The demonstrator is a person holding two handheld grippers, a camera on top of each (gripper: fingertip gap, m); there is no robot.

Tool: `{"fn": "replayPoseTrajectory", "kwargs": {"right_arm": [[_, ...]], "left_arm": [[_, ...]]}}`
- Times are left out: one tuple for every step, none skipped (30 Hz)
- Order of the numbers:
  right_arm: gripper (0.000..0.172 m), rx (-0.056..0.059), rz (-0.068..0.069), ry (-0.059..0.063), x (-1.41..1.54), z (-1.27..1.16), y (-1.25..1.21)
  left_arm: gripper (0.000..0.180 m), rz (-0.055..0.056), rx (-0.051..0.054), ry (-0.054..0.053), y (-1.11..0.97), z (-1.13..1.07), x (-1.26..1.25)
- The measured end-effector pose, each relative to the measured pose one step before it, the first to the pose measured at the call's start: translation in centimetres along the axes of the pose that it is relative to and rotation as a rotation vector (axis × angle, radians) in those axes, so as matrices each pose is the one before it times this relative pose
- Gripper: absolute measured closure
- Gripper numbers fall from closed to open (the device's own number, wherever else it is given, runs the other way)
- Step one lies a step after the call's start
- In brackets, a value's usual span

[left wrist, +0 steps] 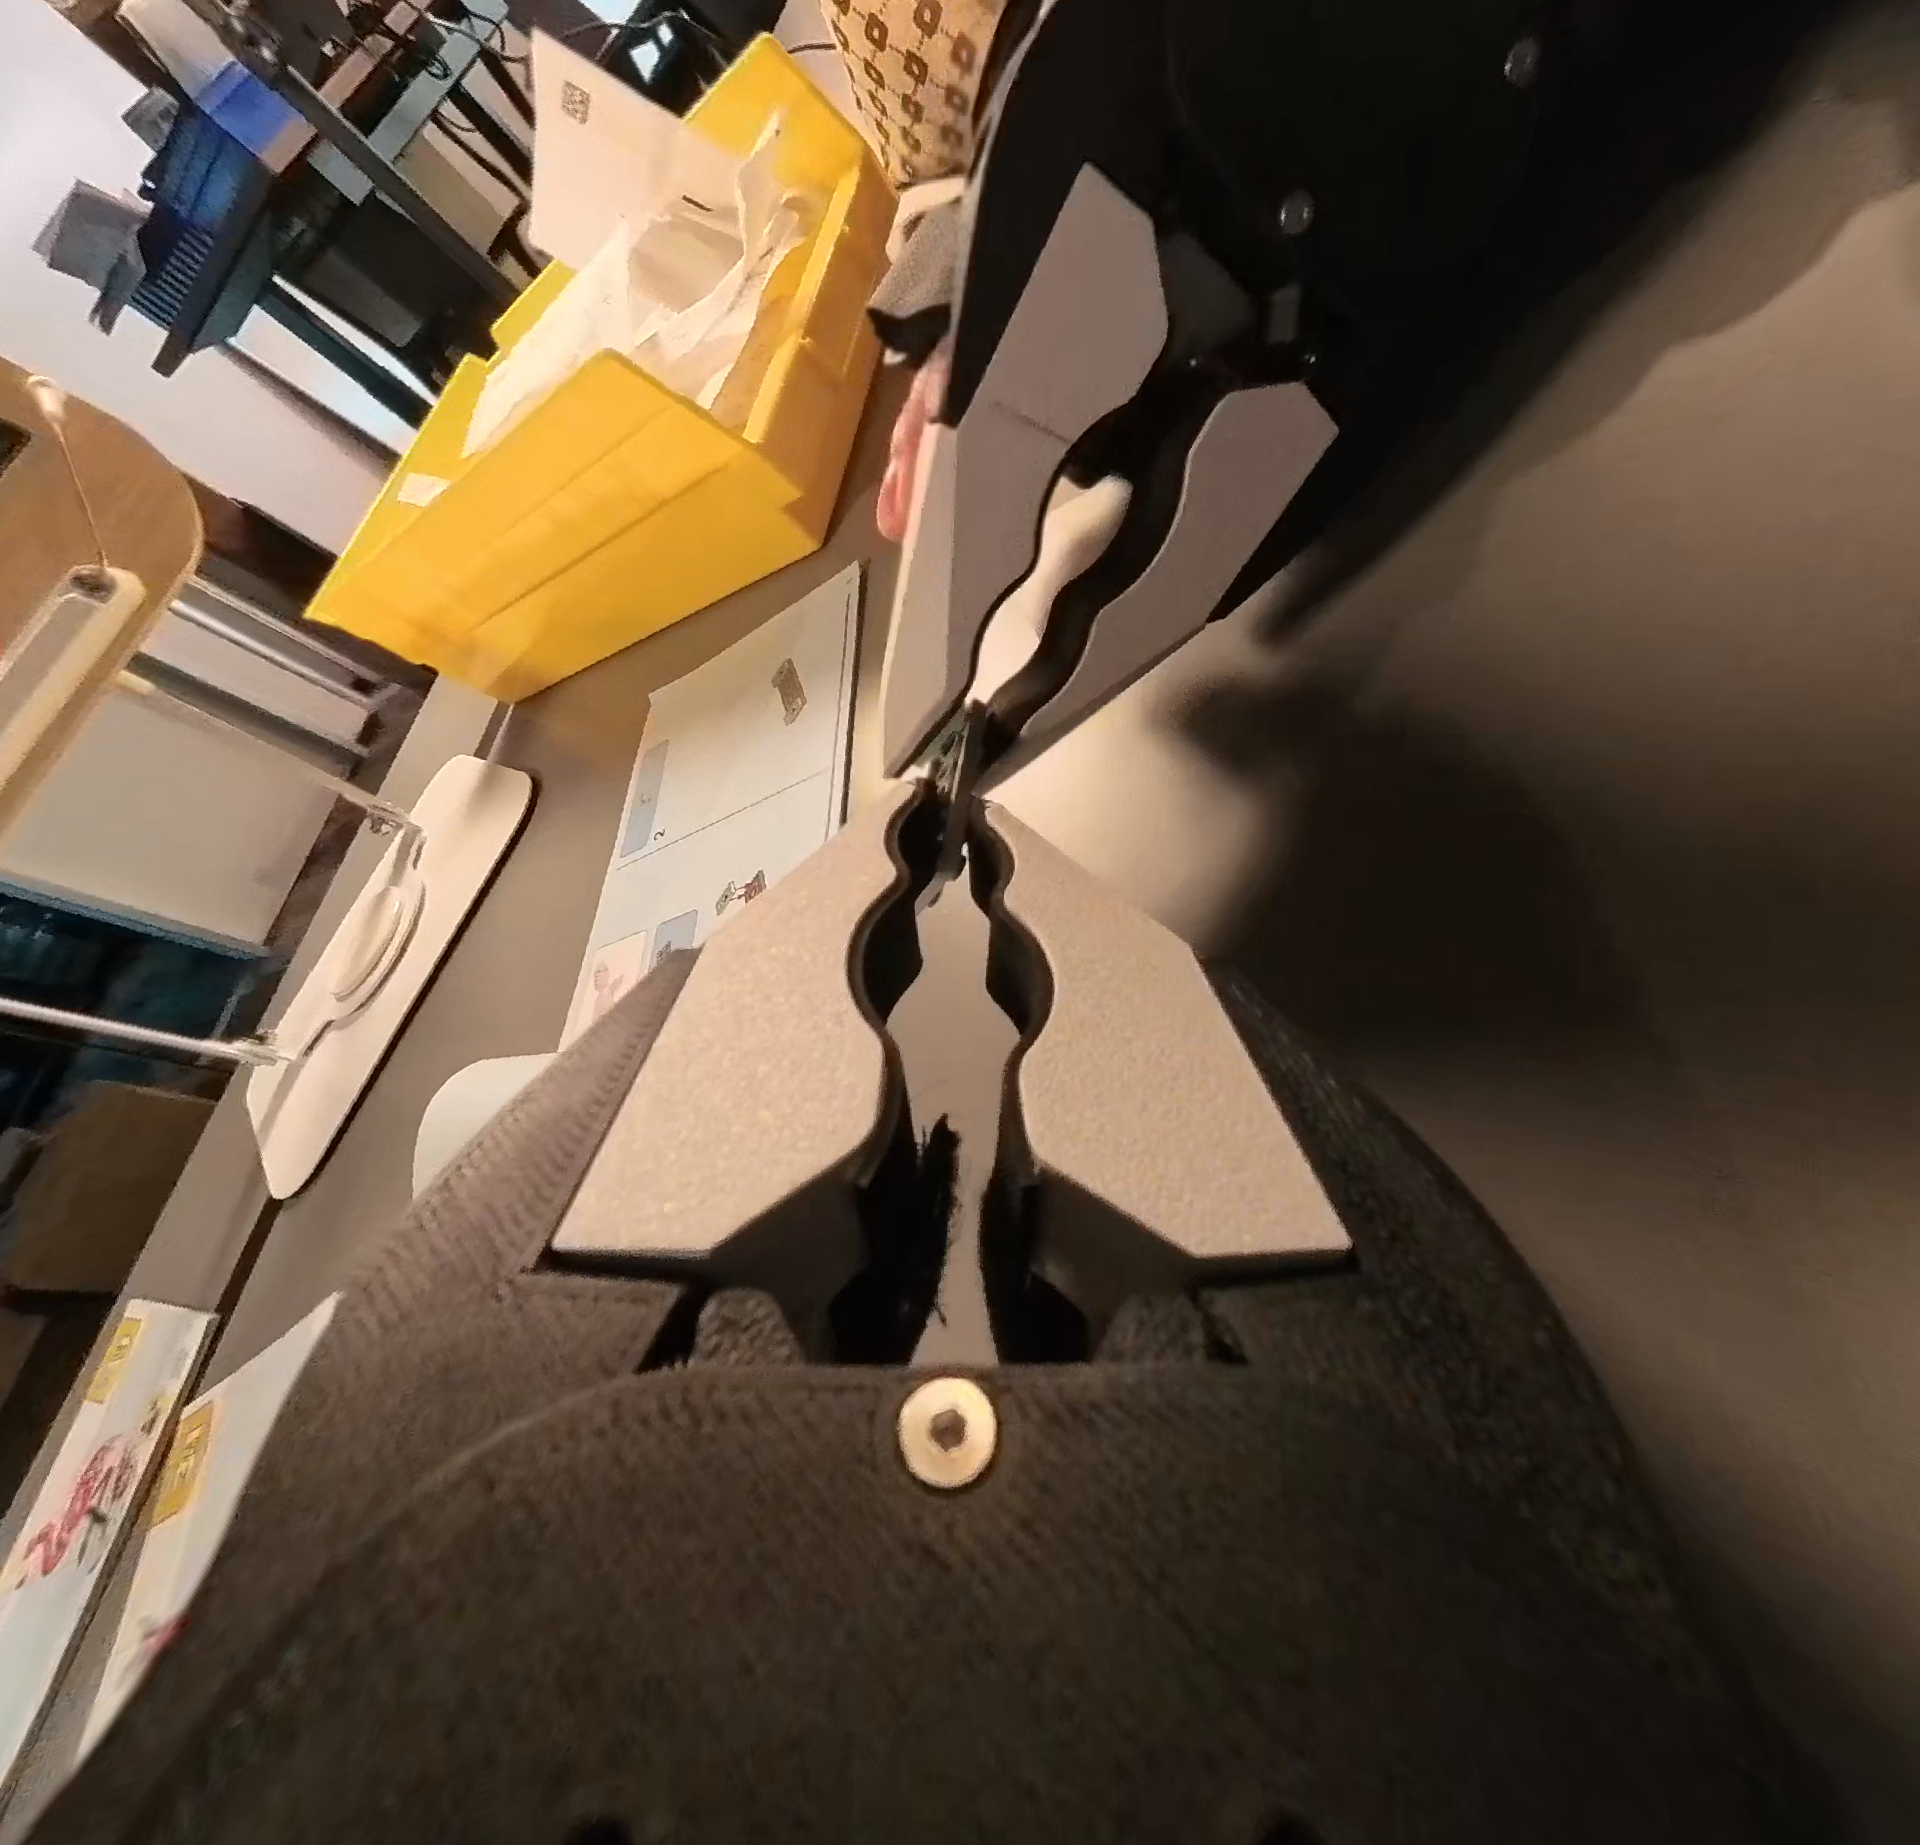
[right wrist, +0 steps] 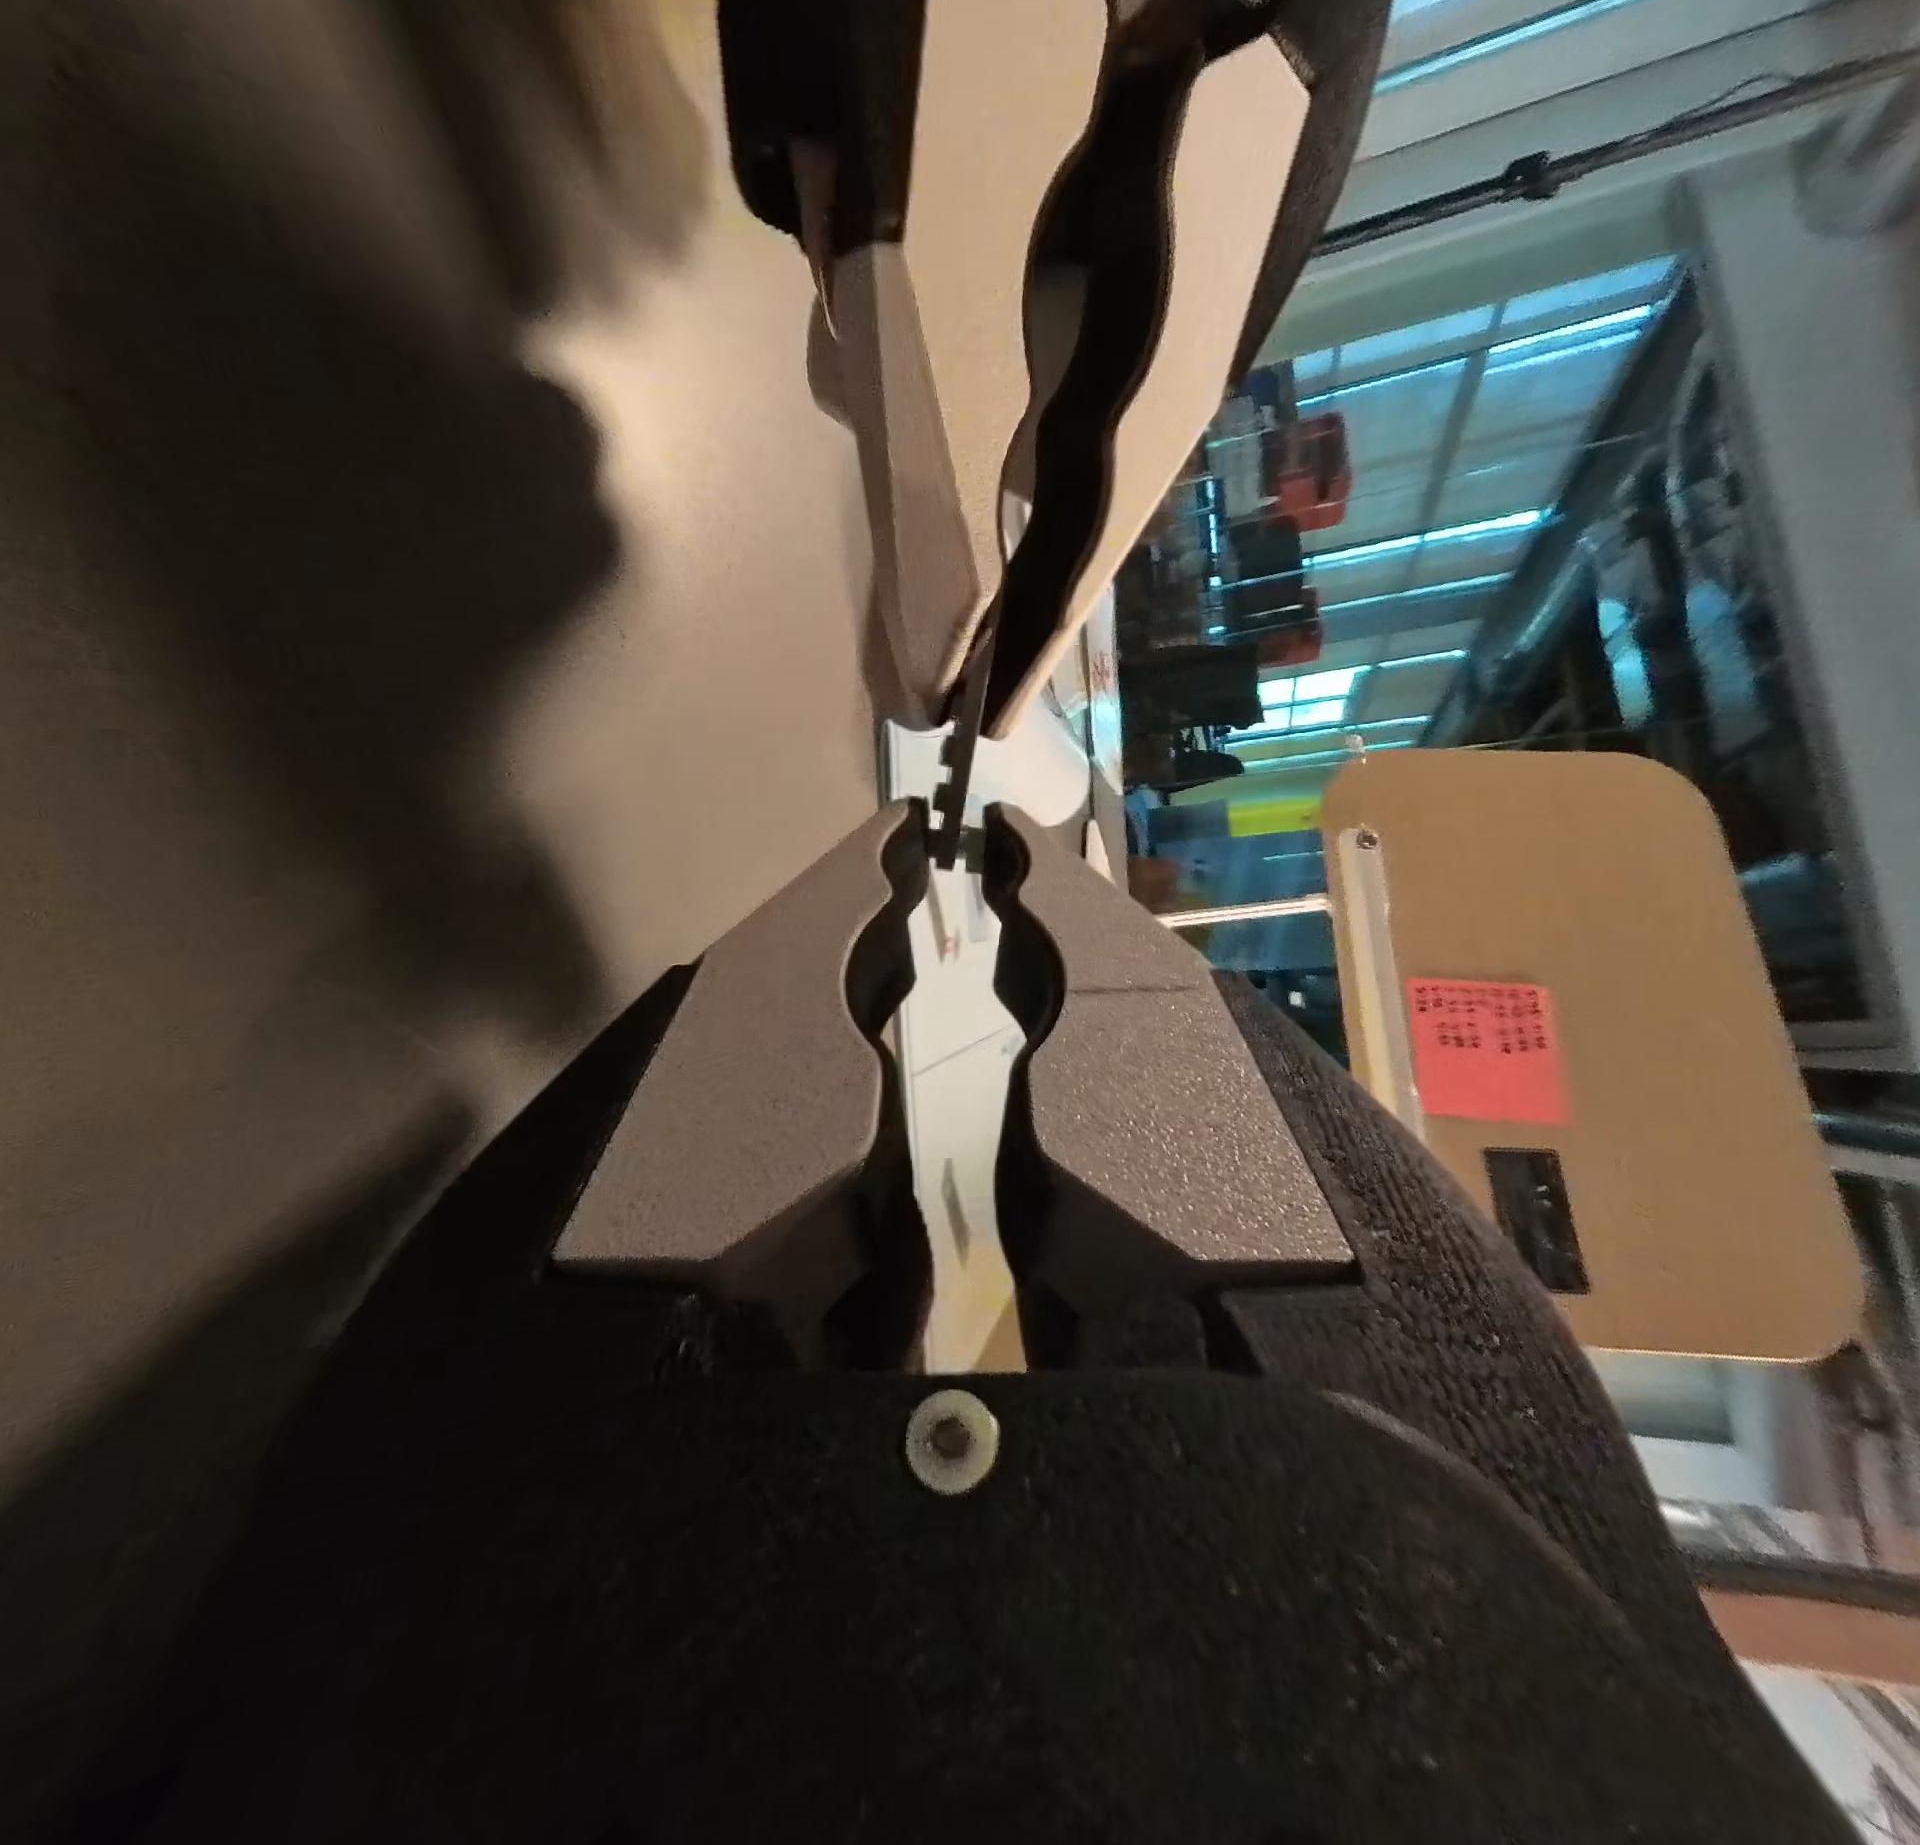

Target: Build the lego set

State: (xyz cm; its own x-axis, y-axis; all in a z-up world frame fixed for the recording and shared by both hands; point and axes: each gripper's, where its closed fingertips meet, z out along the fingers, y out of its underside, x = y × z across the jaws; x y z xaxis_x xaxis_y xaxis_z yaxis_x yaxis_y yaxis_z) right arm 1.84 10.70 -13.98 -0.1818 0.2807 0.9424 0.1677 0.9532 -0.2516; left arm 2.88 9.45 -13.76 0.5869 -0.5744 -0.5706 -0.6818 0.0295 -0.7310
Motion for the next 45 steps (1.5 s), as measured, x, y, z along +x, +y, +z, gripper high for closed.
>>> {"fn": "replayPoseTrajectory", "kwargs": {"right_arm": [[0.164, -0.0007, 0.0035, 0.0027, 0.072, -0.008, -0.007], [0.164, 0.0023, 0.0397, -0.0164, -0.102, 0.032, 0.024], [0.165, 0.0144, 0.0898, -0.0350, -0.159, 0.034, 0.000], [0.165, 0.0269, 0.1133, -0.0440, -0.115, 0.001, -0.082], [0.165, 0.0211, 0.0830, -0.0395, -0.093, 0.022, -0.069], [0.164, 0.0081, 0.0364, -0.0275, -0.178, 0.109, 0.013], [0.165, -0.0027, 0.0122, -0.0204, -0.314, 0.171, 0.087], [0.165, -0.0056, 0.0004, -0.0153, -0.335, 0.160, 0.054], [0.164, 0.0007, -0.0036, -0.0160, -0.389, 0.122, -0.094], [0.164, -0.0033, -0.0032, -0.0114, -0.316, 0.145, -0.056], [0.165, -0.0067, -0.0062, -0.0048, -0.189, 0.126, 0.019], [0.164, -0.0095, -0.0034, 0.0020, -0.032, 0.099, 0.108], [0.164, -0.0066, 0.0023, 0.0042, 0.095, 0.038, 0.119], [0.164, -0.0058, 0.0097, 0.0016, 0.071, 0.030, 0.146], [0.164, -0.0011, 0.0100, -0.0001, 0.034, 0.023, 0.073], [0.164, 0.0033, 0.0101, -0.0012, 0.045, 0.007, -0.012], [0.164, 0.0067, 0.0134, -0.0025, 0.035, -0.018, -0.076], [0.164, 0.0039, 0.0130, -0.0033, 0.036, -0.025, -0.021], [0.164, 0.0002, 0.0044, -0.0028, -0.008, -0.016, 0.061], [0.164, 0.0004, -0.0050, -0.0012, -0.066, -0.007, 0.053], [0.164, 0.0014, -0.0067, -0.0035, -0.118, -0.001, -0.013], [0.164, 0.0050, -0.0050, -0.0038, -0.134, 0.014, -0.105], [0.164, 0.0035, -0.0045, -0.0029, -0.109, 0.034, -0.120], [0.164, 0.0020, -0.0048, -0.0014, -0.080, 0.027, -0.078], [0.164, -0.0004, -0.0030, -0.0017, -0.073, 0.030, -0.013], [0.164, 0.0012, -0.0005, -0.0009, -0.027, -0.015, -0.005], [0.164, 0.0017, 0.0024, 0.0004, 0.014, -0.016, -0.009], [0.164, 0.0008, 0.0041, -0.0006, 0.019, -0.019, 0.018], [0.164, -0.0028, 0.0021, -0.0053, -0.073, 0.013, 0.068], [0.164, -0.0012, -0.0047, 0.0020, -0.020, 0.007, 0.046], [0.164, -0.0008, -0.0051, 0.0079, 0.073, -0.024, 0.005], [0.164, 0.0025, 0.0048, 0.0074, 0.134, -0.037, -0.026], [0.164, 0.0065, 0.0080, 0.0068, 0.166, -0.078, -0.049], [0.164, 0.0049, -0.0054, 0.0107, 0.179, -0.077, -0.045], [0.164, 0.0001, -0.0165, 0.0142, 0.126, -0.060, -0.022], [0.164, -0.0040, -0.0200, 0.0149, 0.046, -0.015, 0.014], [0.164, -0.0059, -0.0248, 0.0139, 0.000, 0.021, 0.037], [0.164, -0.0060, -0.0271, 0.0147, 0.024, 0.008, 0.043], [0.164, -0.0052, -0.0249, 0.0148, 0.072, 0.007, 0.003], [0.164, -0.0034, -0.0208, 0.0171, 0.144, -0.014, -0.025], [0.164, -0.0007, -0.0181, 0.0189, 0.212, -0.034, -0.046], [0.164, -0.0004, -0.0173, 0.0167, 0.187, -0.050, -0.070], [0.163, -0.0008, -0.0229, 0.0176, 0.187, -0.052, -0.061], [0.163, -0.0016, -0.0284, 0.0180, 0.153, -0.033, -0.049], [0.164, -0.0029, -0.0327, 0.0170, 0.104, -0.044, -0.039]], "left_arm": [[0.176, -0.0007, 0.0028, -0.0013, -0.049, -0.033, -0.054], [0.177, 0.0099, -0.0046, -0.0006, 0.053, 0.000, 0.038], [0.177, 0.0220, -0.0023, -0.0010, 0.046, -0.002, 0.080], [0.177, 0.0254, 0.0035, -0.0006, -0.075, -0.074, 0.056], [0.177, 0.0184, -0.0002, 0.0004, -0.072, -0.077, 0.022], [0.177, 0.0172, -0.0099, 0.0032, 0.094, -0.033, 0.077], [0.176, 0.0298, -0.0182, 0.0037, 0.220, -0.013, 0.178], [0.174, 0.0477, -0.0199, -0.0083, 0.247, 0.008, 0.129], [0.165, 0.0456, -0.0163, -0.0317, 0.097, 0.068, -0.156], [0.161, 0.0413, -0.0139, -0.0117, 0.025, 0.094, 0.128], [0.163, 0.0312, -0.0139, 0.0034, 0.047, 0.120, 0.292], [0.169, 0.0241, -0.0153, 0.0079, 0.102, 0.124, 0.319], [0.176, 0.0194, -0.0162, 0.0080, 0.154, 0.126, 0.275], [0.176, 0.0076, -0.0162, -0.0082, 0.144, 0.108, -0.091], [0.176, -0.0002, -0.0106, 0.0006, 0.076, 0.058, -0.035], [0.176, -0.0011, -0.0024, -0.0041, -0.004, -0.007, -0.098], [0.174, 0.0089, 0.0011, -0.0131, -0.050, -0.092, -0.161], [0.172, 0.0155, -0.0022, -0.0207, 0.009, -0.129, -0.231], [0.164, 0.0134, -0.0065, -0.0214, 0.094, -0.110, -0.294], [0.159, 0.0064, -0.0141, -0.0036, 0.244, -0.087, -0.125], [0.156, -0.0064, -0.0101, 0.0106, 0.218, -0.040, 0.009], [0.155, -0.0178, 0.0039, 0.0164, 0.006, -0.060, 0.099], [0.157, -0.0206, 0.0190, 0.0283, -0.265, -0.090, 0.300], [0.160, -0.0206, 0.0184, 0.0253, -0.282, -0.054, 0.299], [0.164, -0.0112, 0.0030, 0.0219, -0.047, 0.051, 0.289], [0.166, 0.0003, -0.0152, 0.0110, 0.248, 0.141, 0.189], [0.170, 0.0106, -0.0228, -0.0034, 0.389, 0.183, 0.039], [0.173, 0.0157, -0.0202, -0.0025, 0.334, 0.157, 0.092], [0.176, 0.0096, -0.0067, -0.0095, 0.084, 0.096, -0.039], [0.177, 0.0000, -0.0054, 0.0033, 0.018, 0.026, 0.049], [0.177, -0.0175, -0.0030, 0.0030, -0.017, 0.022, -0.065], [0.177, -0.0250, 0.0007, 0.0009, -0.061, -0.009, -0.144], [0.177, -0.0244, 0.0057, -0.0035, -0.109, -0.026, -0.178], [0.178, -0.0172, 0.0068, -0.0078, -0.116, -0.008, -0.182], [0.178, -0.0037, 0.0057, -0.0087, -0.107, 0.006, -0.111], [0.178, 0.0017, 0.0030, -0.0074, -0.027, 0.025, -0.034], [0.178, -0.0043, 0.0021, -0.0044, -0.019, 0.036, 0.002], [0.178, -0.0121, 0.0009, -0.0014, -0.010, 0.044, -0.027], [0.177, -0.0119, 0.0021, -0.0021, -0.022, 0.018, -0.075], [0.177, -0.0110, 0.0036, -0.0072, -0.054, -0.015, -0.146], [0.177, -0.0112, 0.0046, -0.0106, -0.102, -0.041, -0.190], [0.177, -0.0116, 0.0053, -0.0087, -0.113, -0.052, -0.152], [0.177, -0.0104, 0.0053, -0.0084, -0.110, -0.046, -0.148], [0.177, -0.0065, 0.0054, -0.0071, -0.072, -0.039, -0.110], [0.177, -0.0085, 0.0042, -0.0022, -0.059, -0.023, -0.066]]}}
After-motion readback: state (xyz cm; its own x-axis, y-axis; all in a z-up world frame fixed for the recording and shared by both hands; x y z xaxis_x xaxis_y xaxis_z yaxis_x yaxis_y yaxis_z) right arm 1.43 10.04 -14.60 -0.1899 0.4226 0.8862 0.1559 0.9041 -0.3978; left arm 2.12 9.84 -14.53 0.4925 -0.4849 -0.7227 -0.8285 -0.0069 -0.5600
